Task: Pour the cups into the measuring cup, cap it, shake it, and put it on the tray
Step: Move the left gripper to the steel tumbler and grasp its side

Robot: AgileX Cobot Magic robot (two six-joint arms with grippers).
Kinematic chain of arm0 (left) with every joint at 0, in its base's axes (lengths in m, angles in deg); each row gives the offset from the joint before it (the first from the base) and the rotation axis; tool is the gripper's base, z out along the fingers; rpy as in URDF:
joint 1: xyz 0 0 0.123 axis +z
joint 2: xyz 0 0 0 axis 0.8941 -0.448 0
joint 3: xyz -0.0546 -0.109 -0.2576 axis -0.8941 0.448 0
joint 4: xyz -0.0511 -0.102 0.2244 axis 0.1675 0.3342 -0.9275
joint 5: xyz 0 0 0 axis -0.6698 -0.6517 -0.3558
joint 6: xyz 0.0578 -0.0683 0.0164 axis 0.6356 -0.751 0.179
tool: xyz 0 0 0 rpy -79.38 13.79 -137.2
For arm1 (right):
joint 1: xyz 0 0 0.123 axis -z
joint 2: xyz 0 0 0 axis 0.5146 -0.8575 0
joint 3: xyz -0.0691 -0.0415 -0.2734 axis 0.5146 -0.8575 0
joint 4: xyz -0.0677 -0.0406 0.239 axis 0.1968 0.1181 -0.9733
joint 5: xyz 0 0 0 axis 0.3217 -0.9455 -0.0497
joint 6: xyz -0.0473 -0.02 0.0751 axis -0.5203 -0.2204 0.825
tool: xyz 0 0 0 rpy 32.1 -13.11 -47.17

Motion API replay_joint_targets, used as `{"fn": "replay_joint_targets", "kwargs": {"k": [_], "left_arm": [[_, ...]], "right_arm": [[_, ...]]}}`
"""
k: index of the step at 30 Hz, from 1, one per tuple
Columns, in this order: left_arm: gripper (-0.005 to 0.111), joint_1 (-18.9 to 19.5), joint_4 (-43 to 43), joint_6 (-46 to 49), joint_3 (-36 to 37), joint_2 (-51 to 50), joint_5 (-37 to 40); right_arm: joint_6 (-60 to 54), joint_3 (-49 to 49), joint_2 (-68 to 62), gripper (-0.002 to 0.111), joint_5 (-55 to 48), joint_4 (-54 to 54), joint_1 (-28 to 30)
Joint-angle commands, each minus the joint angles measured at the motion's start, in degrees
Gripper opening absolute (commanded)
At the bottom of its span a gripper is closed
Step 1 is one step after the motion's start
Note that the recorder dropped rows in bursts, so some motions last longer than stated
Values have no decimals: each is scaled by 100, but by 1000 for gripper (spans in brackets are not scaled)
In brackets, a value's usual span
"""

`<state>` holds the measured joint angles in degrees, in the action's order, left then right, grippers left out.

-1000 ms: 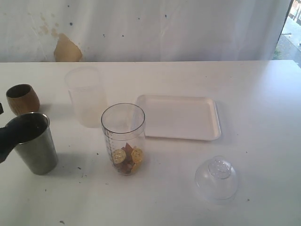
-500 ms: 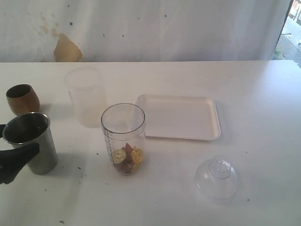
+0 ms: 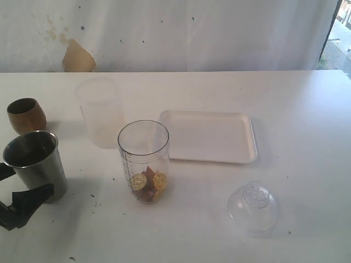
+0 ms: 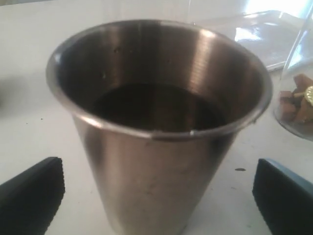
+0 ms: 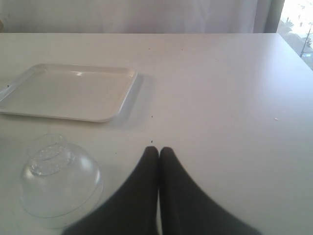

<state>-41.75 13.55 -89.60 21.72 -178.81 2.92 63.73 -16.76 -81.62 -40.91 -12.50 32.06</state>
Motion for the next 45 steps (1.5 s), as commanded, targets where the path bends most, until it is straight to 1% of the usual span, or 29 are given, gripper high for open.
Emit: {"fn": "replay_joint_targets", "kwargs": {"k": [1, 6, 10, 15, 18, 21, 26, 37, 45], "left_arm": [[105, -42, -88, 269, -158, -456, -98], [105, -90, -290, 300, -451, -851, -98], [105, -300, -517, 280, -735, -1043, -98], [105, -510, -191, 252, -944, -1227, -98], [105, -508, -175, 205, -1085, -1237, -98], [105, -508, -234, -53, -1270, -1237, -98], [105, -508, -542, -262, -1467, -1237, -98], [105, -520, -619, -314, -1467, -1237, -98], [105, -520, -404, -363, -1467, -1224, -98]], "right_arm": [[-21, -16, 26, 0, 10, 0, -7], [-21, -16, 26, 0, 10, 0, -7], [-21, -16, 26, 0, 10, 0, -7], [-21, -16, 26, 0, 10, 0, -7], [-21, -16, 26, 0, 10, 0, -7], [-21, -16, 26, 0, 10, 0, -7], [-21, -16, 26, 0, 10, 0, -7], [-21, -16, 26, 0, 10, 0, -7], [-21, -16, 26, 0, 10, 0, -7]]}}
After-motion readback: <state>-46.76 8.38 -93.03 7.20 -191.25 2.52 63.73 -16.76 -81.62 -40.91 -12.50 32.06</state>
